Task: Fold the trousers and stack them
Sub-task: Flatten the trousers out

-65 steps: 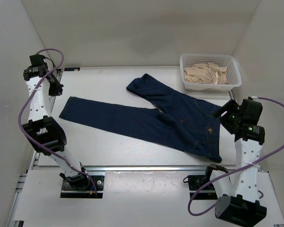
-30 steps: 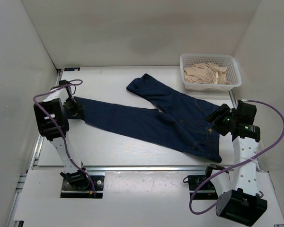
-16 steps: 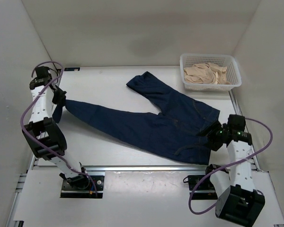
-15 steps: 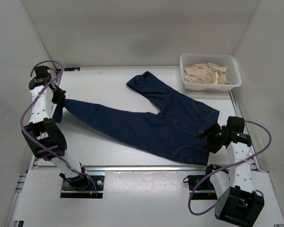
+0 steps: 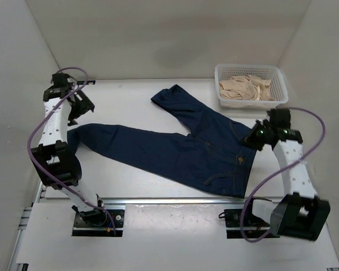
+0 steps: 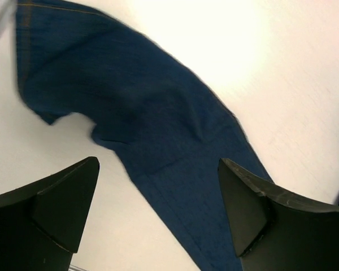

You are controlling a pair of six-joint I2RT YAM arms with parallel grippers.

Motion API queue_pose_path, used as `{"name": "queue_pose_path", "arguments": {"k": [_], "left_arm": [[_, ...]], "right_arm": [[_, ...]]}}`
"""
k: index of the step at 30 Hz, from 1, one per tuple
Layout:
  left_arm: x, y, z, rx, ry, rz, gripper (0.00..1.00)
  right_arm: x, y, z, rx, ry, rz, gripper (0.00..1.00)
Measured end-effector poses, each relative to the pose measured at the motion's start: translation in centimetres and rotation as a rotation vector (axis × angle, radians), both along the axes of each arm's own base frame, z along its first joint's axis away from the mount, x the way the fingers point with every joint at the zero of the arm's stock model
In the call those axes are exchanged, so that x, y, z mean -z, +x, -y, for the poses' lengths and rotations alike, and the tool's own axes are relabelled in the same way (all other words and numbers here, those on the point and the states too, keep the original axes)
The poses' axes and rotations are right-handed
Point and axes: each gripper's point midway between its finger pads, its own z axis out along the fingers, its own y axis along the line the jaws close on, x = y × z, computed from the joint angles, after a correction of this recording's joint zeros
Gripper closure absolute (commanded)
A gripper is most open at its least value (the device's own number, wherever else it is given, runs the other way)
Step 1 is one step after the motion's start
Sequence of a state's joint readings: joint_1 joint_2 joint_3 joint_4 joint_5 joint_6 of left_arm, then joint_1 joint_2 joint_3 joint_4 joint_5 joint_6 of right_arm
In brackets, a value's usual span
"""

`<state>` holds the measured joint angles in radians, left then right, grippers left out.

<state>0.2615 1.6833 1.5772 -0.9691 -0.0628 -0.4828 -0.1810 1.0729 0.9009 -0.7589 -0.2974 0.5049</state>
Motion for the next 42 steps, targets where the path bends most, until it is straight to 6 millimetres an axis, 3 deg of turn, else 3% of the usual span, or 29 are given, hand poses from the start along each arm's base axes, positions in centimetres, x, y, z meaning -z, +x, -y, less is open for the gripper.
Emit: {"name": "queue_pose_path", "arguments": {"k": [3,5,7,9,10,13,16,17,20,21,22,25,28,33,36,37,39,40,42], "left_arm": [[-1.1,1.3,3.9,0.123,0.006,0.029,0.12],[-1.6,2.0,7.3,0.219,0.006,0.048,0.10],[-1.8,2.2,10.6,0.303,0.006,0.054,0.08],[-1.6,2.1,13.6,0.379,0.003,0.047,0.05],[-1.3,2.0,14.6,0.405,0.000,0.039,0.05],[0.2,1.8,15.2,0.420,-0.011,0.001,0.03],[1.7,1.0,14.5,0.403,-0.014,-0.047,0.02],[2.0,0.7,14.3,0.399,-0.012,-0.060,0.02],[2.2,0.4,13.8,0.388,-0.006,-0.077,0.02],[2.2,0.4,13.8,0.388,-0.004,-0.077,0.02],[2.2,0.4,13.8,0.388,-0.003,-0.077,0.02],[2.3,0.3,13.7,0.391,-0.001,-0.081,0.02],[2.3,0.3,13.8,0.396,-0.002,-0.082,0.02],[2.1,0.3,14.7,0.423,-0.023,-0.076,0.02],[1.4,1.7,16.9,0.488,-0.027,-0.054,0.02],[1.1,2.5,18.2,0.521,-0.025,-0.041,0.02],[0.9,4.3,21.6,0.598,-0.020,-0.016,0.02],[1.2,5.0,23.7,0.643,-0.020,-0.008,0.02],[2.7,5.6,27.3,0.717,-0.029,-0.023,0.04]], "right_arm": [[-0.6,3.2,-3.1,-0.159,-0.044,0.000,0.93],[-0.6,5.9,-6.6,-0.291,-0.092,-0.015,0.89],[-0.6,9.1,-10.4,-0.400,-0.139,0.001,0.50],[0.3,12.1,-14.1,-0.499,-0.193,0.020,0.30],[0.9,13.0,-15.4,-0.519,-0.201,0.021,0.28],[3.1,15.3,-18.0,-0.568,-0.240,0.002,0.25],[5.6,17.7,-18.5,-0.552,-0.294,-0.035,0.28],[6.2,18.5,-18.5,-0.543,-0.308,-0.041,0.31],[8.8,20.4,-18.6,-0.517,-0.340,-0.069,0.59],[9.8,20.4,-18.5,-0.510,-0.348,-0.090,0.67],[10.5,20.1,-18.2,-0.510,-0.355,-0.113,0.83],[12.4,18.6,-17.7,-0.510,-0.379,-0.164,1.00],[12.7,16.9,-17.4,-0.520,-0.377,-0.150,1.00],[12.6,8.9,-14.6,-0.551,-0.374,-0.226,1.00],[12.0,4.9,-13.2,-0.559,-0.378,-0.249,0.99],[11.8,3.9,-12.8,-0.559,-0.382,-0.249,0.85],[11.0,2.5,-12.3,-0.541,-0.391,-0.248,0.33],[10.5,2.1,-12.0,-0.535,-0.400,-0.237,0.24],[8.8,1.9,-11.6,-0.518,-0.412,-0.198,0.17]]}}
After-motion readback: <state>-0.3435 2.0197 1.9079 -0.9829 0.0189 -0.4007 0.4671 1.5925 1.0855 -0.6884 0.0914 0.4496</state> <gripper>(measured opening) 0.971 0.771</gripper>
